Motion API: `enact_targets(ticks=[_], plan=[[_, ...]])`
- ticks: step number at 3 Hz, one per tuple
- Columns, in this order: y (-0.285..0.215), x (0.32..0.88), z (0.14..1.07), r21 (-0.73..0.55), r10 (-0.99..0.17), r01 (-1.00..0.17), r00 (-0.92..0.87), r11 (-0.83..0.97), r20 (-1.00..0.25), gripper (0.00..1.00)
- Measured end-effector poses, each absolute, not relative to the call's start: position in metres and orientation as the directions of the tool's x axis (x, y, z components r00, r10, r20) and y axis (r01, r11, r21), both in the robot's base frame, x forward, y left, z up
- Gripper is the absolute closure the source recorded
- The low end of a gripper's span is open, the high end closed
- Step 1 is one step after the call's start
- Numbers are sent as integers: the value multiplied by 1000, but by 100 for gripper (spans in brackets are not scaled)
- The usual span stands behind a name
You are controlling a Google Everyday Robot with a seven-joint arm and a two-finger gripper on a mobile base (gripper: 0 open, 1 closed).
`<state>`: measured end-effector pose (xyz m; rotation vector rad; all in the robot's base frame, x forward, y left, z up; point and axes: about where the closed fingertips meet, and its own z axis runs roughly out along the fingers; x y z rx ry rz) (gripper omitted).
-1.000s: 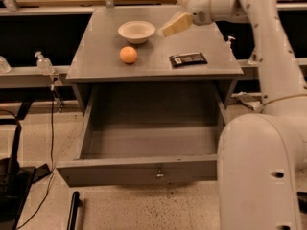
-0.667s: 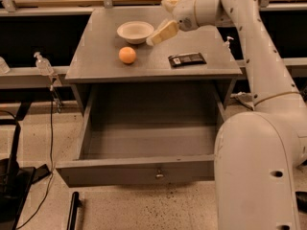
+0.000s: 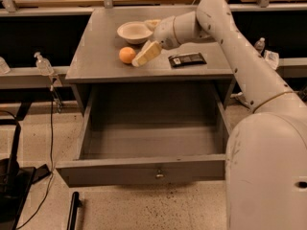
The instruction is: Place orange into top drawer
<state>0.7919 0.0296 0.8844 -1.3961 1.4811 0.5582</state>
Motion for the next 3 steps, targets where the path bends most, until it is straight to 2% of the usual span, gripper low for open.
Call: enact_targets(ticks=[2, 3], plan=[[65, 774, 858, -188, -434, -960, 82, 208, -897, 0], [75, 770, 853, -183, -430, -962, 81, 201, -899, 12]])
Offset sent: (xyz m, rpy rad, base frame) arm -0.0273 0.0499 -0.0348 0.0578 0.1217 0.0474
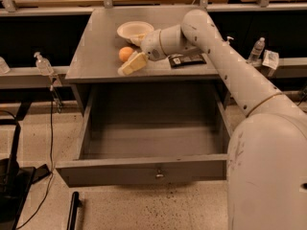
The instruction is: Place orange into top drawer
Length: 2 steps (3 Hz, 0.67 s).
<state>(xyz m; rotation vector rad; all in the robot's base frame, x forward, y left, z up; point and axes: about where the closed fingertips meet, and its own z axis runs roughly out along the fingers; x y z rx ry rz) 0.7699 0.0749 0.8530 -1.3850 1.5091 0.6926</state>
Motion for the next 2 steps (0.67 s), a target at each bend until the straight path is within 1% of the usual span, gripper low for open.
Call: enact_targets(ticks=[2], plan=[[84, 765, 848, -186, -424, -965, 92, 186, -901, 59]])
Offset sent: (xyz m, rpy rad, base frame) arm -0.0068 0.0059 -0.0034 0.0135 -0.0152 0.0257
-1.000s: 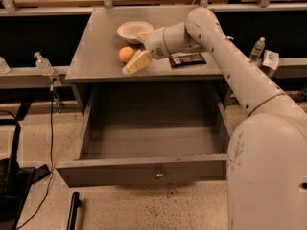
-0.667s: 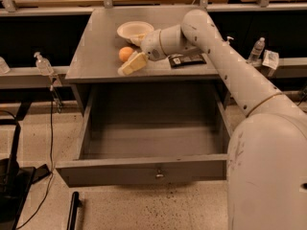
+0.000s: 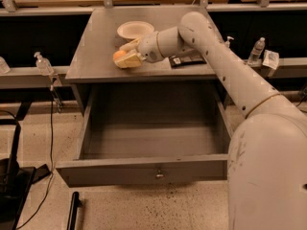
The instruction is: Place orange into top drawer
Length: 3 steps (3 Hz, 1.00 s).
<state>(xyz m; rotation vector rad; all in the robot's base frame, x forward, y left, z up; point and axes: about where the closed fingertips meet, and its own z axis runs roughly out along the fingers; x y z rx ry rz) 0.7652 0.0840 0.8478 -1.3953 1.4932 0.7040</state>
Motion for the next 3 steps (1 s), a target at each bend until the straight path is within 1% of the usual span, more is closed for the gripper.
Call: enact_targets(ticks=[1, 2, 3], plan=[[87, 762, 849, -195, -413, -967, 112, 163, -904, 82], [88, 761, 859, -189, -371, -971, 123, 149, -920, 100], [80, 754, 888, -214, -322, -970, 167, 113, -932, 100]])
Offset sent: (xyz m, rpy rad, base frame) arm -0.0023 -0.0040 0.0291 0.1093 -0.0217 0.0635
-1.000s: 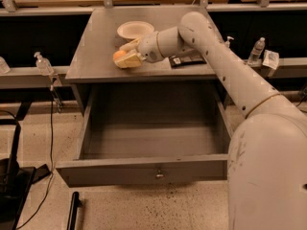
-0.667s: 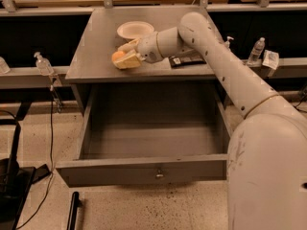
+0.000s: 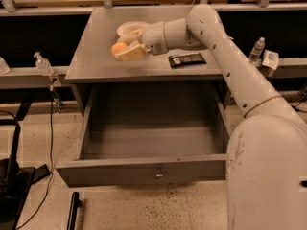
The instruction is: Place orange into top drawer
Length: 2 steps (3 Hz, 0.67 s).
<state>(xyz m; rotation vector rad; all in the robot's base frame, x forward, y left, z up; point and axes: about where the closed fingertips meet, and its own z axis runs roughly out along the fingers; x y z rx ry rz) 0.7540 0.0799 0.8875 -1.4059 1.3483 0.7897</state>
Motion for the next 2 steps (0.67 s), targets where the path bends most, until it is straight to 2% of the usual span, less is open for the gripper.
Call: enact_targets(ticks=[1, 2], plan=[[43, 724, 911, -250, -355, -966, 212, 64, -911, 100], [-1, 702, 886, -303, -390, -953, 268, 29, -881, 100]])
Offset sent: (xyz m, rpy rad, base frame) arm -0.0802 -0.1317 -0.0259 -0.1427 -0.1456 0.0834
